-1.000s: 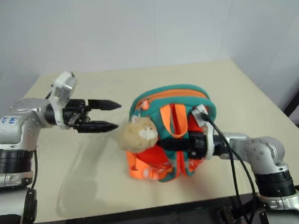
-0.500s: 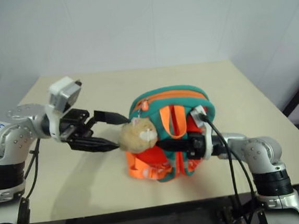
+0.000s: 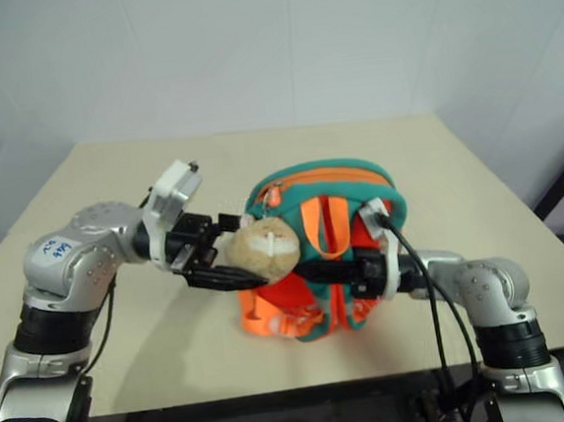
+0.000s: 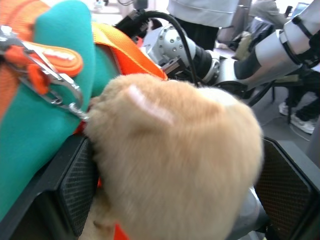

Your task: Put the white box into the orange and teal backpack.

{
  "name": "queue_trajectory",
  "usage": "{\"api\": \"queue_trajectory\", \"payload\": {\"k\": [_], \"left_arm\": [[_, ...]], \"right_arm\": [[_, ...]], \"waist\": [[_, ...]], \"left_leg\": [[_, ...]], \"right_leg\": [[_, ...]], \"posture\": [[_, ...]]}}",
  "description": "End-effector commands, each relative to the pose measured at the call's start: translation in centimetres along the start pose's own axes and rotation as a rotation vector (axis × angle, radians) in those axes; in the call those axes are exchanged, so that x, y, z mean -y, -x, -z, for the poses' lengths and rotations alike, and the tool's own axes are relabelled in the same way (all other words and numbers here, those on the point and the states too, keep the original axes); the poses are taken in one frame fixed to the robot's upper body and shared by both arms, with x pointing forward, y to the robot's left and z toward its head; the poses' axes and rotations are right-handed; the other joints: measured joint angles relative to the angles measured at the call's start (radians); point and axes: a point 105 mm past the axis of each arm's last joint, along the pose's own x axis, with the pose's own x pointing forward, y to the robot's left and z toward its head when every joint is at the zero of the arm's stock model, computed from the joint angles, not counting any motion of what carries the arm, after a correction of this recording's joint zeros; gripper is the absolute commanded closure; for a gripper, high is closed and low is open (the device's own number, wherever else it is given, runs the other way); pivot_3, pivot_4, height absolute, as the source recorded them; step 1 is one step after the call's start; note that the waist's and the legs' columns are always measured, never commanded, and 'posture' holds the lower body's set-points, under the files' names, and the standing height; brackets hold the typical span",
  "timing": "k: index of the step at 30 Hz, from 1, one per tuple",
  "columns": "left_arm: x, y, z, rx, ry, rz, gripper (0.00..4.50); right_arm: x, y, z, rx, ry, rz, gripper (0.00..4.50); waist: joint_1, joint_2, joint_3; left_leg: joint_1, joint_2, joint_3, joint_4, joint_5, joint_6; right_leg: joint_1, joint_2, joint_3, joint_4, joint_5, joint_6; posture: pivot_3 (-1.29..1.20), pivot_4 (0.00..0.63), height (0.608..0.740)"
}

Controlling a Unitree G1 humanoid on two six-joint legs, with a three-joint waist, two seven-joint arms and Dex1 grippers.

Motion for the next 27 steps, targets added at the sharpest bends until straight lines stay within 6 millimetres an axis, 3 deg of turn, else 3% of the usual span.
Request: {"api": "queue_trajectory", "payload": {"k": [1, 6, 9, 13, 20, 24, 27], "left_arm": [[0.2, -0.5, -1.1, -0.004, -0.063, 0.010, 0.91], [0.0, -0.1, -1.6, 0.016, -0.067, -0.008, 2.36], [-0.3, 1.5, -1.6, -0.003, -0.070, -0.061, 2.87], [-0.7, 3.2, -0.4, -0.086, -0.085, -0.124, 2.89], [-1.8, 6.6, -0.1, -0.116, -0.075, -0.254, 2.89], [-2.0, 9.8, 2.2, -0.198, 0.036, -0.307, 2.89], [-2.8, 11.1, 3.1, -0.203, 0.069, -0.357, 2.89]], "right_arm": [[-0.8, -0.4, -0.1, -0.002, 0.020, -0.029, 4.48], [-0.7, -0.4, -0.1, -0.001, 0.019, -0.028, 4.48], [-0.7, -0.5, -0.1, 0.001, 0.018, -0.028, 4.48], [-0.7, -0.6, -0.1, 0.002, 0.017, -0.030, 4.48], [-0.7, -0.7, 0.0, 0.003, 0.014, -0.033, 4.48], [-0.8, -0.7, 0.1, 0.002, 0.011, -0.036, 4.48], [-0.9, -0.7, 0.1, 0.001, 0.009, -0.038, 4.48]], "waist": [[0.000, 0.000, 0.000], [0.001, 0.000, 0.000], [-0.002, 0.000, 0.000], [-0.002, 0.000, 0.000], [-0.001, 0.000, 0.000], [-0.005, 0.000, 0.000], [0.001, 0.000, 0.000]], "left_leg": [[0.000, 0.000, 0.000, 0.000, 0.000, 0.000], [0.000, 0.000, 0.000, 0.000, 0.000, 0.000], [0.000, 0.000, 0.000, 0.000, 0.000, 0.000], [0.000, 0.000, 0.000, 0.000, 0.000, 0.000], [0.000, 0.000, 0.000, 0.000, 0.000, 0.000], [0.000, 0.000, 0.001, -0.001, 0.000, 0.000], [0.000, 0.000, 0.001, -0.001, 0.000, 0.000]], "right_leg": [[0.000, 0.000, 0.000, 0.000, 0.000, 0.000], [0.000, 0.000, 0.000, 0.000, 0.000, 0.000], [0.000, 0.000, 0.000, 0.000, 0.000, 0.000], [0.000, 0.000, 0.000, 0.000, 0.000, 0.000], [0.000, 0.000, 0.000, 0.000, 0.000, 0.000], [-0.001, 0.000, 0.000, 0.000, 0.000, 0.000], [-0.001, 0.000, 0.000, 0.000, 0.000, -0.001]], "posture": [[0.00, 0.150, 0.740], [0.00, 0.150, 0.740], [0.00, 0.150, 0.740], [0.00, 0.150, 0.740], [0.00, 0.150, 0.740], [0.00, 0.150, 0.740], [0.00, 0.150, 0.740]]}}
